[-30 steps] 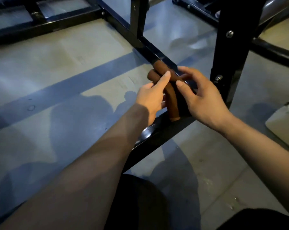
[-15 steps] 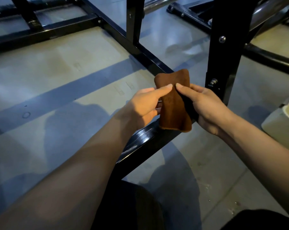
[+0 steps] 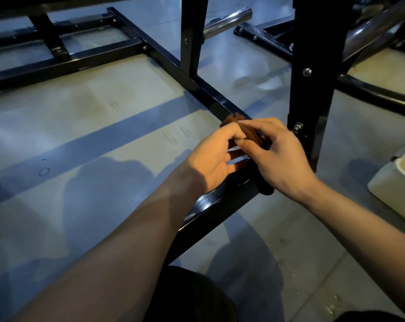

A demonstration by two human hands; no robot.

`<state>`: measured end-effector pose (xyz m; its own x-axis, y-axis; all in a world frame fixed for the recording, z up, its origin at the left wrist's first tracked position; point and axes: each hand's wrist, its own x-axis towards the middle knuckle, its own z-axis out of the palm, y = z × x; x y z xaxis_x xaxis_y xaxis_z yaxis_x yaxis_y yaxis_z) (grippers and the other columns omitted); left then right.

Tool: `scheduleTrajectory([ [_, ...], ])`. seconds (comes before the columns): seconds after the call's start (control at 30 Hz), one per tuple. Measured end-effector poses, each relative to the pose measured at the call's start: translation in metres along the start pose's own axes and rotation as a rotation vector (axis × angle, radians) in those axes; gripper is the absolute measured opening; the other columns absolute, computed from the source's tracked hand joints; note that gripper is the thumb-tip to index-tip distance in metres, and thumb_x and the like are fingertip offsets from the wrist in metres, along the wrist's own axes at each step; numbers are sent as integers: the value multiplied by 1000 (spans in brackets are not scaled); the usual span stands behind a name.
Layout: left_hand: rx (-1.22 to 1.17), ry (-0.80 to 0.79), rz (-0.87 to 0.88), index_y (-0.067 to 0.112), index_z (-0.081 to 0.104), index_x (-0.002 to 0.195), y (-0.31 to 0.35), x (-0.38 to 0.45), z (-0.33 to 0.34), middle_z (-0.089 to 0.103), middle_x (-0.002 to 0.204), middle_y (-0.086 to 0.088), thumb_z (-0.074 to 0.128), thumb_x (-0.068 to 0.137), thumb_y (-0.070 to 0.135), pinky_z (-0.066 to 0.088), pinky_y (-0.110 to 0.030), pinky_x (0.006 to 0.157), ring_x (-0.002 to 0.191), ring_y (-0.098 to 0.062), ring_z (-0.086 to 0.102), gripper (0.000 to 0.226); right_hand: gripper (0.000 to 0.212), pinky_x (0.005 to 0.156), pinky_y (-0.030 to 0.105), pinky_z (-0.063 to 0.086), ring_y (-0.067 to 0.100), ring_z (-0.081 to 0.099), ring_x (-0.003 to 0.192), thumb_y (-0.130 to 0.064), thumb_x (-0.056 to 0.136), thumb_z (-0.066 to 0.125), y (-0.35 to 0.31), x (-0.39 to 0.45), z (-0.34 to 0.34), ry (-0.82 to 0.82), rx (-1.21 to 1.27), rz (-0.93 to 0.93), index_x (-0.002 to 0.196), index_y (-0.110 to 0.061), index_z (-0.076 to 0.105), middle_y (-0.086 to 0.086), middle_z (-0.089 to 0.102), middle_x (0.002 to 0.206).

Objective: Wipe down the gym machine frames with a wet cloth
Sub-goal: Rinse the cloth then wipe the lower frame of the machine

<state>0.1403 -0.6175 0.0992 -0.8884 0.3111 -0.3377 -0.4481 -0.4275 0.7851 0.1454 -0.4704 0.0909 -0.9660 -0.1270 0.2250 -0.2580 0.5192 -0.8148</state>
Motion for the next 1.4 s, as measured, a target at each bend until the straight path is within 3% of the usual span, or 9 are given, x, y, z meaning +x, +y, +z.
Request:
scheduleTrajectory([
  [0.17,0,-35,24,9,65,108,2,-3,-7,74,102,-12,59,99,11,62,-39,87,93,-22,73,11,33,103,27,51,6,61,119,-28,102,65,-2,3,-8,-60,46,-46,135,-29,66,-14,68,120],
  [0.33,-9,28,32,10,57,137,-1,-3,-7,74,112,-14,68,97,14,63,-41,82,98,-24,74,42,30,109,27,32,10,31,127,-45,103,55,4,2,-8,-33,-244,-73,132,-39,62,-9,34,130],
  [0.5,56,107,51,10,61,120,-4,2,-6,73,94,-11,63,94,10,61,-40,86,87,-20,71,26,85,98,11,46,-9,48,125,-49,99,56,5,-3,-9,-292,-64,19,164,-30,4,-11,36,149],
  [0.6,86,143,71,8,62,113,-7,2,-12,71,96,-14,61,93,9,60,-32,73,87,-22,71,20,106,84,10,52,-3,66,106,-58,93,60,4,-4,-13,-407,-33,151,163,-33,-16,-11,64,128],
  [0.77,17,189,57,5,63,111,-7,-1,-17,67,99,-21,59,90,6,53,-28,55,84,-23,69,21,93,85,21,59,5,70,98,-56,85,74,-1,-9,-16,-337,-148,43,154,-35,16,-15,60,123],
  [1.0,-144,192,18,5,63,115,-1,-9,-18,71,109,-19,63,96,9,63,-45,83,97,-32,75,20,25,92,35,54,7,59,106,-47,94,69,8,-4,-10,-133,-230,-88,108,-26,68,-8,62,113],
  [1.2,-14,285,22,9,63,114,0,-9,-24,71,105,-18,67,96,15,62,-49,84,98,-34,74,19,24,93,32,52,8,59,110,-42,103,56,8,-7,0,-163,-238,-82,108,-19,62,-6,58,124],
  [1.3,6,288,48,8,65,95,2,-10,-23,72,86,-14,61,96,11,62,-50,86,89,-29,73,5,31,67,37,49,11,61,77,-55,106,39,0,-9,7,-235,-296,-8,118,-27,43,-6,60,92],
  [1.4,-17,260,60,9,66,81,7,-12,-25,72,75,-11,54,97,12,61,-48,85,80,-26,72,20,58,61,32,45,8,61,72,-67,102,30,-6,-6,9,-255,-418,-59,148,-31,28,-9,61,87],
])
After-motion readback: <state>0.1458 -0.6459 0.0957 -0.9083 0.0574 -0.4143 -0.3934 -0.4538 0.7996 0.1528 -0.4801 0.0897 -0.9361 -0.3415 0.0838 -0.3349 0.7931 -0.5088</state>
